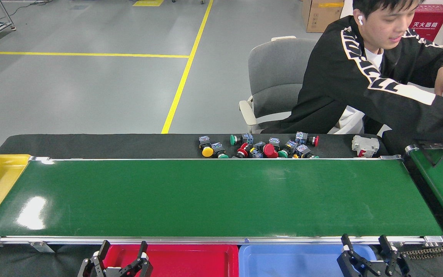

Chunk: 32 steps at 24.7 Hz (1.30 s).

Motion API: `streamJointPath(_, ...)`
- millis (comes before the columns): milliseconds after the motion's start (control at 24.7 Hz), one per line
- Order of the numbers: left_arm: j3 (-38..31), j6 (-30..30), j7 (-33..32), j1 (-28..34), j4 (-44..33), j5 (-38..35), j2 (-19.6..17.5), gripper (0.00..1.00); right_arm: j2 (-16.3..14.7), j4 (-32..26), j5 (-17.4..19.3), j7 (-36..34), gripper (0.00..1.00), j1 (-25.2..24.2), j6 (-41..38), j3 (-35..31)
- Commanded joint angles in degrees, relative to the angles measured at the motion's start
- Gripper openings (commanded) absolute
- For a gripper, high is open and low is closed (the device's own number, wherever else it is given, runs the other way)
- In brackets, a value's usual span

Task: Pick switch part from conveyor to tray

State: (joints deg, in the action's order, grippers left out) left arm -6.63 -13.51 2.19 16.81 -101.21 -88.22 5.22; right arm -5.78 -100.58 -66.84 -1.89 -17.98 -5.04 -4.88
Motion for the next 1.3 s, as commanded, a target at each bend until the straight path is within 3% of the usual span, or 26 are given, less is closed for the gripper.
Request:
streamJointPath(0, 0.0, 0.2, 0.8, -0.5, -0.7, 0.2, -0.1, 1.0, -0.1, -0.8, 0.0, -0.5, 0.99, 0.1, -0.2, 0.1)
streamJointPath(162, -0.8, 0.3, 4.8, -0.5, -0.7, 0.2, 0.2, 1.0, 0.1, -0.8, 0.0, -0.4, 0.99, 0.2, -0.2, 0.1)
streamJointPath(405, -0.2, -0.4, 5.9, -0.4, -0.7, 2.2, -0.1, 1.0, 0.1, -0.8, 0.0, -0.2, 0.99, 0.2, -0.2, 0.1)
streamJointPath(648, -0.3, -0.4, 6.6, -0.4, -0.7, 2.1, -3.6, 1.0, 0.0, -0.8, 0.0, -0.2, 0.99, 0.6, -0.1, 0.1)
streamJointPath(810, 0.0, 0.3, 5.6, -0.9, -0.7, 2.0, -2.0, 1.0, 0.2, -0.8, 0.0, -0.2, 0.99, 0.7, -0.1, 0.0)
streamJointPath(891, 0.0, 1.6, 2.2, -1.3, -0.7, 1.7, -1.7, 1.0, 0.2, -0.8, 0.0, -0.2, 0.99, 0.7, -0.1, 0.0)
streamJointPath(1256, -0.8, 4.1, 1.6, -1.3, -0.7, 0.1, -4.8, 1.0, 0.1, -0.8, 0.0, -0.2, 0.99, 0.7, 0.0, -0.3)
